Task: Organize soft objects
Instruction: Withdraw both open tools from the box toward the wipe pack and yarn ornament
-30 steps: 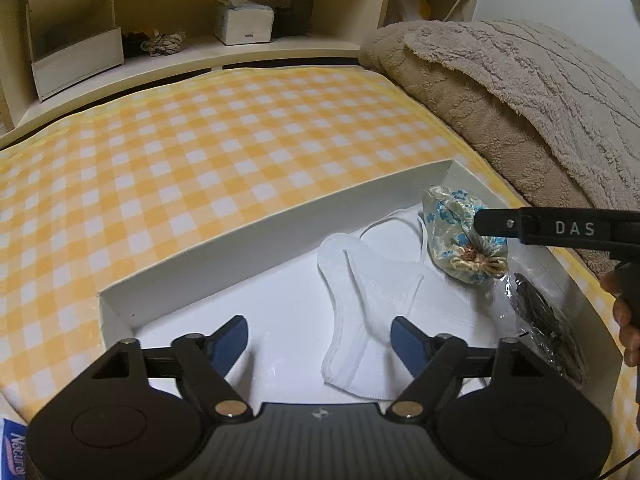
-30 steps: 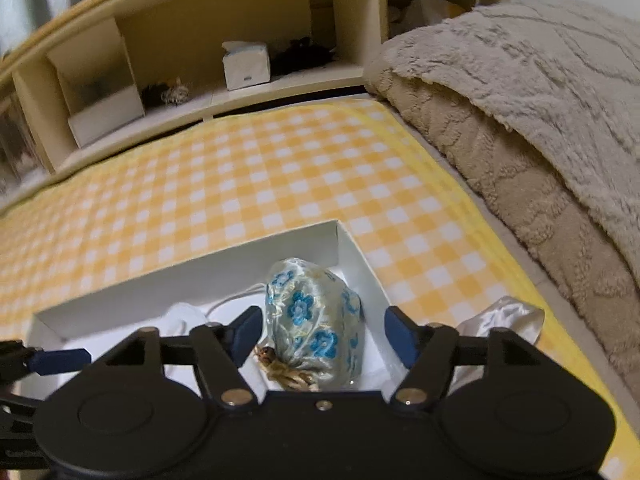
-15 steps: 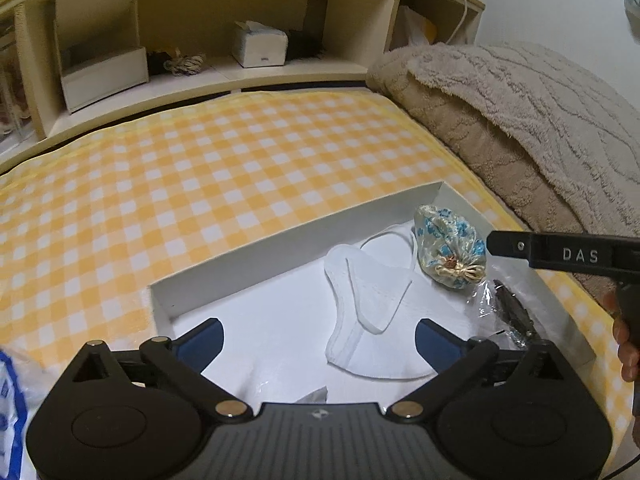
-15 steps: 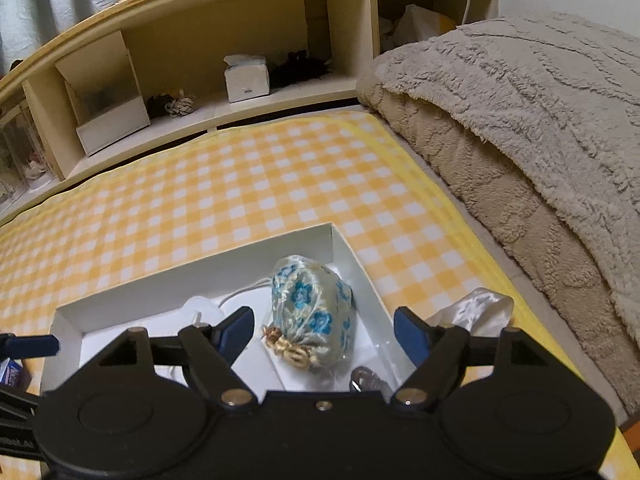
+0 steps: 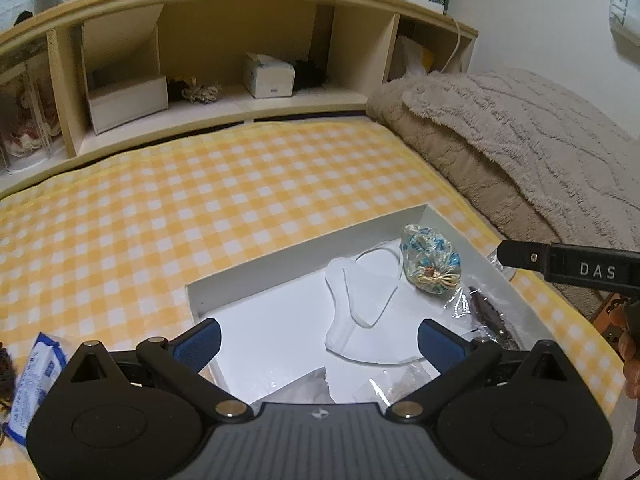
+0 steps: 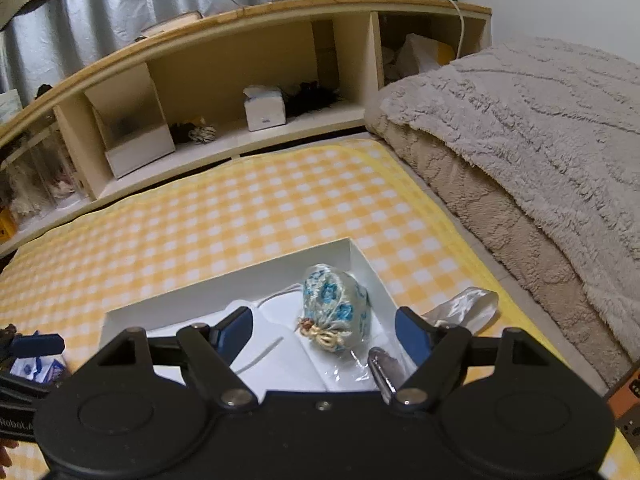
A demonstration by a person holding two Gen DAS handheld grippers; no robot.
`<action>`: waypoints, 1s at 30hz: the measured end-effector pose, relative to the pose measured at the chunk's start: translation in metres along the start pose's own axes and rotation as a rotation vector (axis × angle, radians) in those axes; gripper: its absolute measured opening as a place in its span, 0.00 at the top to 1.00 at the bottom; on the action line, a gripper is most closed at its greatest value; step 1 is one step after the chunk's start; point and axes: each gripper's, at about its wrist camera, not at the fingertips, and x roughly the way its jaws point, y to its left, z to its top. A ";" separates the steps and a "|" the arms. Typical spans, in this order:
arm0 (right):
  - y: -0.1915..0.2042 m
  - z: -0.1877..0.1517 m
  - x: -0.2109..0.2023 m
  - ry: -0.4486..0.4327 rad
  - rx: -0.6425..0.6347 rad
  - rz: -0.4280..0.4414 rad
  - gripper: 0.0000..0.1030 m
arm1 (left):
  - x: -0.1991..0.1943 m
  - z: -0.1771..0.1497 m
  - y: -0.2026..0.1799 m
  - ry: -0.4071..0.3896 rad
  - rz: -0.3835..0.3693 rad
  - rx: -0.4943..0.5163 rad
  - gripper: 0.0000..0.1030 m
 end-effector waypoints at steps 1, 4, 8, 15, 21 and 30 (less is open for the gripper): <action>0.001 -0.001 -0.005 -0.005 -0.003 -0.001 0.23 | -0.005 0.000 0.000 -0.005 0.000 0.000 0.00; 0.003 -0.002 -0.019 -0.024 0.004 0.008 0.23 | -0.018 -0.002 -0.002 -0.023 0.002 -0.004 0.00; 0.005 -0.004 -0.039 -0.049 0.005 0.022 0.21 | -0.036 -0.004 -0.002 -0.047 0.000 -0.015 0.00; 0.013 -0.010 -0.074 -0.076 -0.009 0.048 0.16 | -0.066 -0.010 -0.003 -0.081 0.005 -0.022 0.00; 0.020 -0.019 -0.103 -0.097 -0.049 0.043 0.04 | -0.089 -0.018 0.003 -0.109 0.003 -0.046 0.00; 0.033 -0.035 -0.132 -0.128 -0.114 0.028 0.00 | -0.115 -0.037 0.014 -0.138 0.007 -0.069 0.00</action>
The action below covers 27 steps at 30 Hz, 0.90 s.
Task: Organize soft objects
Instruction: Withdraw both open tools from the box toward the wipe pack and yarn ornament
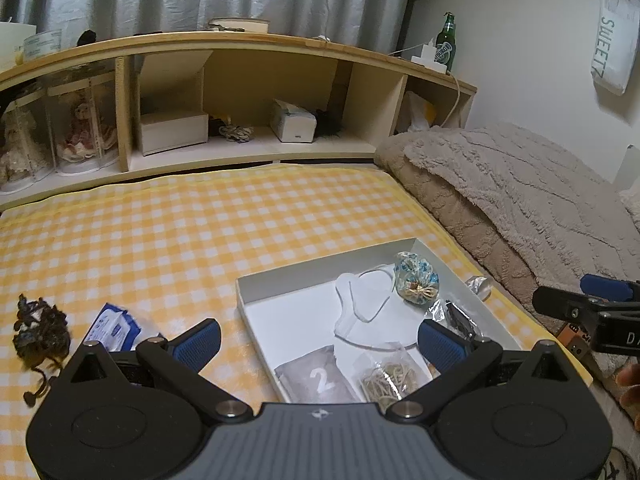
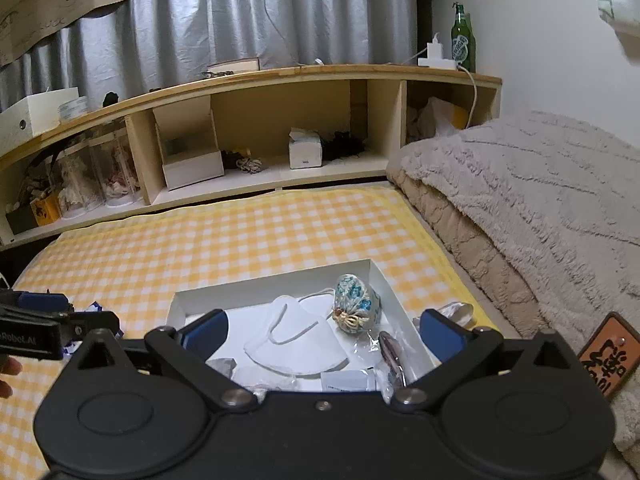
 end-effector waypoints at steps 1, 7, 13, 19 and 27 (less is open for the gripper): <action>0.002 -0.001 -0.002 -0.004 -0.005 0.005 0.00 | -0.002 -0.001 0.002 -0.001 0.001 -0.001 0.00; 0.015 -0.006 -0.006 0.001 -0.029 0.024 0.00 | -0.014 -0.007 0.013 -0.016 0.015 -0.006 0.00; 0.026 -0.008 -0.004 0.002 -0.031 0.033 0.00 | -0.020 -0.010 0.026 -0.017 0.034 -0.006 0.00; 0.033 -0.011 0.005 0.006 -0.008 0.044 0.00 | -0.023 -0.014 0.044 -0.024 0.048 -0.024 0.00; 0.065 -0.016 0.023 0.032 -0.040 0.098 0.00 | -0.026 -0.018 0.092 -0.030 0.119 -0.060 0.00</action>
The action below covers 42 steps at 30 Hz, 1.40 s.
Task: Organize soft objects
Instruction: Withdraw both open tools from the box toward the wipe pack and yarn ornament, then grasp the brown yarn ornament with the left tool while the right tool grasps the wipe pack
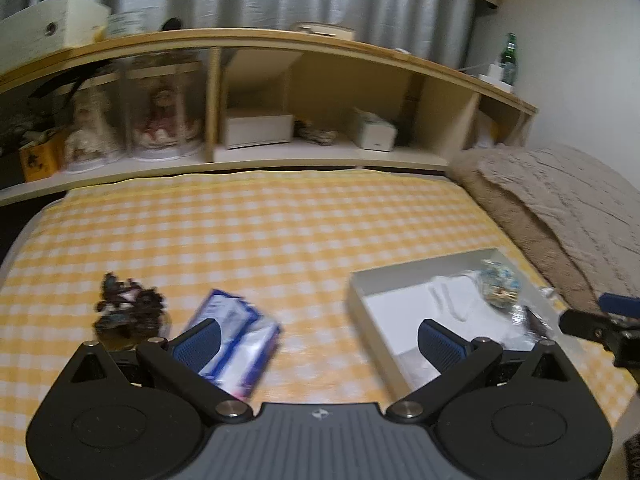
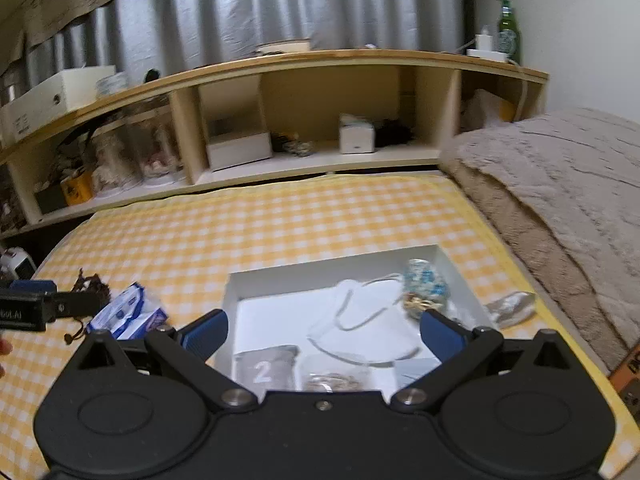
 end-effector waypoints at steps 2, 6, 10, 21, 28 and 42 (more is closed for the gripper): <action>0.011 0.000 0.007 0.006 -0.018 0.021 0.00 | 0.003 0.000 0.015 0.000 0.024 -0.017 0.00; 0.035 0.001 0.020 0.015 -0.058 0.076 0.00 | 0.009 0.002 0.046 0.002 0.091 -0.062 0.00; 0.057 0.001 0.034 0.018 -0.075 0.144 0.00 | 0.017 0.006 0.075 0.003 0.134 -0.111 0.00; 0.129 0.000 0.087 0.047 -0.124 0.328 0.00 | 0.031 0.015 0.117 -0.037 0.192 -0.201 0.00; 0.196 -0.016 0.135 0.110 -0.197 0.389 0.00 | 0.058 0.017 0.141 -0.034 0.229 -0.213 0.00; 0.251 -0.070 0.181 0.131 -0.355 0.306 0.00 | 0.119 -0.003 0.189 0.017 0.244 -0.343 0.00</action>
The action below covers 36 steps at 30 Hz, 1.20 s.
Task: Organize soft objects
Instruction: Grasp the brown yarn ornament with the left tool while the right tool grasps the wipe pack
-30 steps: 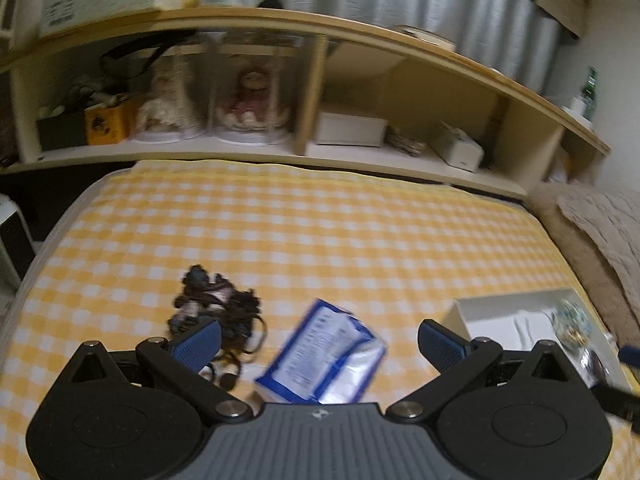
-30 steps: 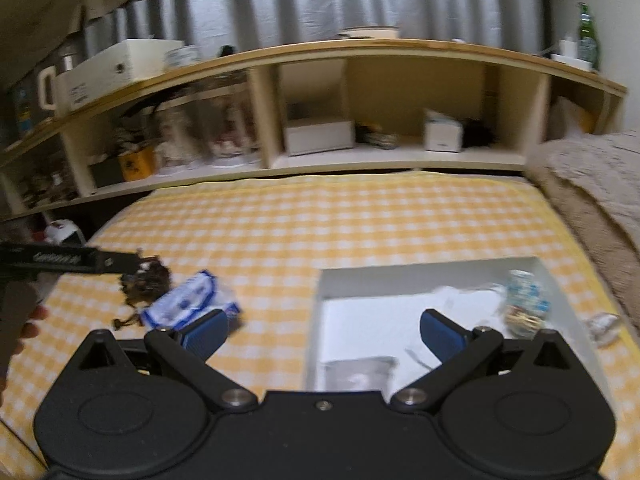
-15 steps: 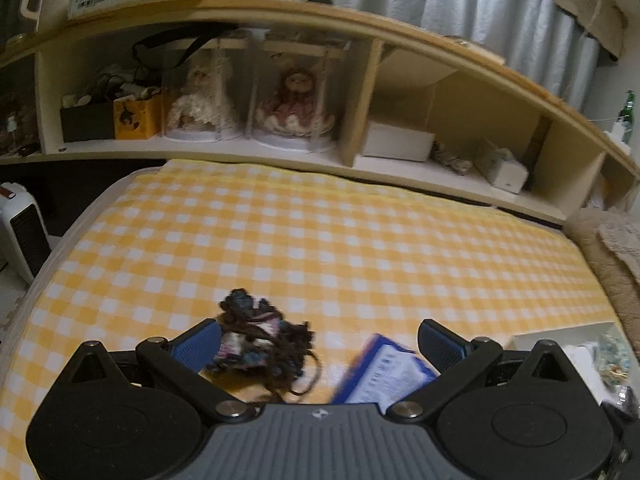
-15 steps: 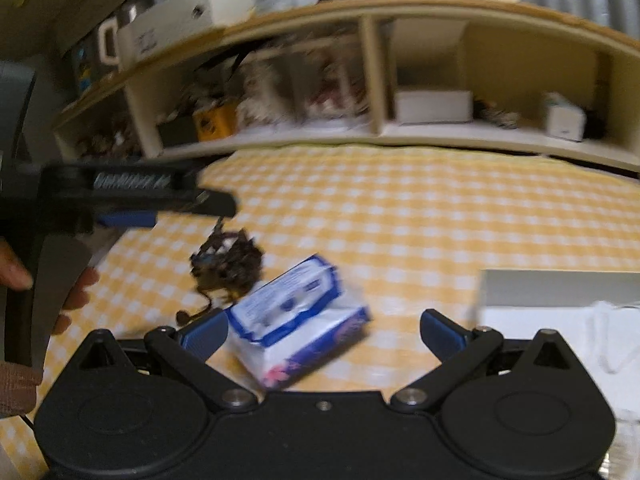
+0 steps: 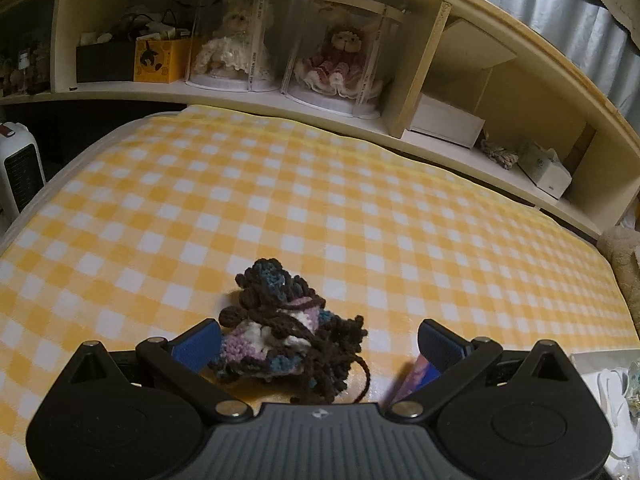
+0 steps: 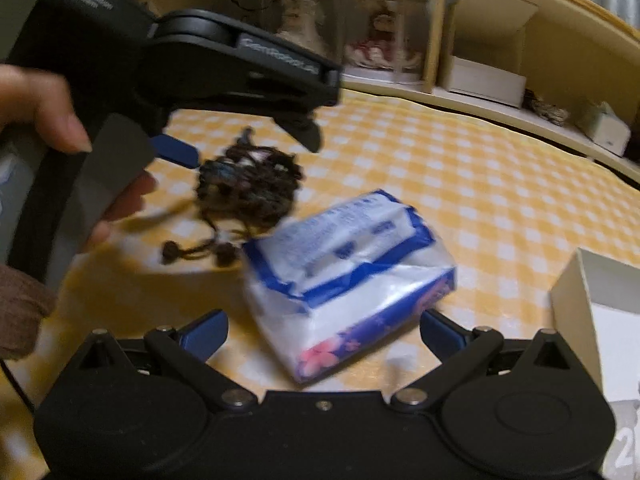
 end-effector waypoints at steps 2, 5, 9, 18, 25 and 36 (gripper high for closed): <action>-0.009 -0.001 0.000 0.004 0.016 -0.045 0.00 | 0.004 0.000 0.001 -0.002 0.004 -0.003 0.00; -0.026 0.002 0.000 0.030 0.039 -0.115 0.00 | 0.009 0.000 0.004 -0.001 0.004 -0.021 0.00; -0.049 0.007 -0.010 0.044 0.059 -0.187 0.00 | 0.015 0.001 0.007 0.002 0.016 -0.032 0.00; -0.080 0.028 -0.033 -0.060 0.233 -0.107 0.00 | 0.023 -0.004 0.021 0.032 0.039 -0.151 0.00; -0.068 0.019 0.011 -0.032 0.280 0.035 0.10 | 0.025 -0.007 0.020 0.035 0.016 -0.141 0.03; -0.070 0.012 0.012 0.101 0.164 0.097 0.49 | 0.028 -0.011 0.011 0.040 0.036 -0.055 0.36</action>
